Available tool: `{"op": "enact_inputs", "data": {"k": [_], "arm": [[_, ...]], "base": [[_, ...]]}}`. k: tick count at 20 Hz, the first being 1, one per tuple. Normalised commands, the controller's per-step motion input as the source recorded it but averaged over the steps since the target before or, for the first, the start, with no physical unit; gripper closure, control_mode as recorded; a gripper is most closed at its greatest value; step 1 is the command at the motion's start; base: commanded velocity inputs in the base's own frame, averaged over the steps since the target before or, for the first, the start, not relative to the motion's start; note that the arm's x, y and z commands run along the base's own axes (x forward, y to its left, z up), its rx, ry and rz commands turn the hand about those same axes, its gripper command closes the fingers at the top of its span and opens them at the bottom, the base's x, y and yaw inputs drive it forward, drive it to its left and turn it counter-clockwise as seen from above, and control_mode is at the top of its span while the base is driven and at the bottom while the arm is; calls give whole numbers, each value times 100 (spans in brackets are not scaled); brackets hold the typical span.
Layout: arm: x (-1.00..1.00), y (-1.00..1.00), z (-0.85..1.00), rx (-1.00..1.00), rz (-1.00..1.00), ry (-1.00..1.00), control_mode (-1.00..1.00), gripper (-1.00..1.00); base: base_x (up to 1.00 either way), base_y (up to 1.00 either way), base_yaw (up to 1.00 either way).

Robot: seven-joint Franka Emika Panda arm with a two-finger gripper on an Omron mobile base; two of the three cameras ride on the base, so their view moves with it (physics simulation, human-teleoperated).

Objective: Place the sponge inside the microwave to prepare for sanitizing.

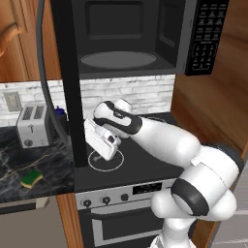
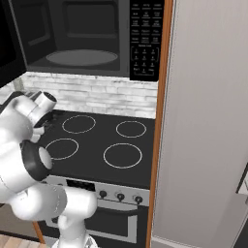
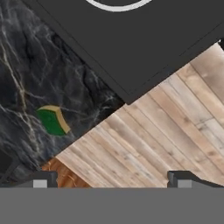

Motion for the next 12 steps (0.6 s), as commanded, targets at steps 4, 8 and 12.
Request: {"op": "enact_inputs", "data": {"k": [4, 8, 12], "arm": [[48, 56, -27, -7, 0, 6, -100, -100], [46, 57, -36, -3, 0, 18, -100, -100], [18, 56, -25, 0, 0, 15, -100, -100]], "base": [[0, 0, 0], [0, 0, 0], [0, 0, 0]]}}
